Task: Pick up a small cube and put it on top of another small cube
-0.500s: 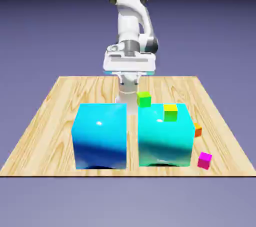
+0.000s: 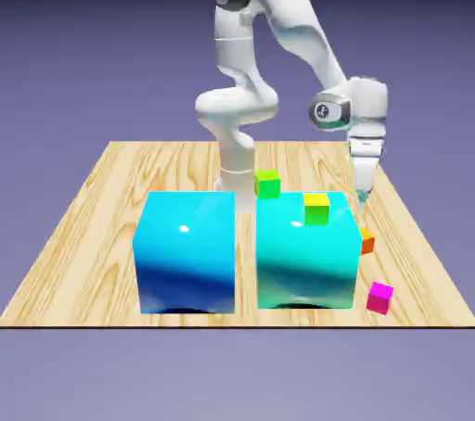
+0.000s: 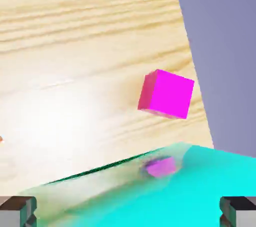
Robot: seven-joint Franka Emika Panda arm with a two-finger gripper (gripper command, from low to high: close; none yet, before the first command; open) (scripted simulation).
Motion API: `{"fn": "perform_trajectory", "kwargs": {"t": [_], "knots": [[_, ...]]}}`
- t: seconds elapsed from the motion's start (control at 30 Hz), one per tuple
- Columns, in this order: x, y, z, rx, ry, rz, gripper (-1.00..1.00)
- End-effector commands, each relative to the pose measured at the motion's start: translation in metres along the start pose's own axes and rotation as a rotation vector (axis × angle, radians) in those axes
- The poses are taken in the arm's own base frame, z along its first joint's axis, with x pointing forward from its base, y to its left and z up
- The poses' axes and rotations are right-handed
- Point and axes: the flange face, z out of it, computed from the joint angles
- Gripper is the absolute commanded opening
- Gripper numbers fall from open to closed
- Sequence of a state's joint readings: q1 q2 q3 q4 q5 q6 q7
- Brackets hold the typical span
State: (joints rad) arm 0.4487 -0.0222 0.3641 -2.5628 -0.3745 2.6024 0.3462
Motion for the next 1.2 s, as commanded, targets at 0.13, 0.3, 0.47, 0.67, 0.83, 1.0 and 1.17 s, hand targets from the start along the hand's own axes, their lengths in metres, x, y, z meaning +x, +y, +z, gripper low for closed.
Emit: {"fn": "perform_trajectory", "kwargs": {"t": [0.13,0.3,0.47,0.67,0.83,1.0,1.17], "knots": [[-0.019,-0.089,0.045,0.003,-0.135,-0.402,0.0],[-0.03,-0.093,0.09,0.025,-0.168,-0.451,0.0],[-0.039,-0.095,0.134,0.026,-0.17,-0.453,-1.0],[-0.028,-0.092,0.071,0.025,-0.169,-0.452,-1.0],[0.021,-0.024,0.026,0.0,-0.158,-0.315,-1.0],[0.049,0.075,-0.043,0.0,-0.168,-0.15,-1.0],[0.036,0.163,-0.109,0.034,-0.204,-0.02,-1.0]]}}
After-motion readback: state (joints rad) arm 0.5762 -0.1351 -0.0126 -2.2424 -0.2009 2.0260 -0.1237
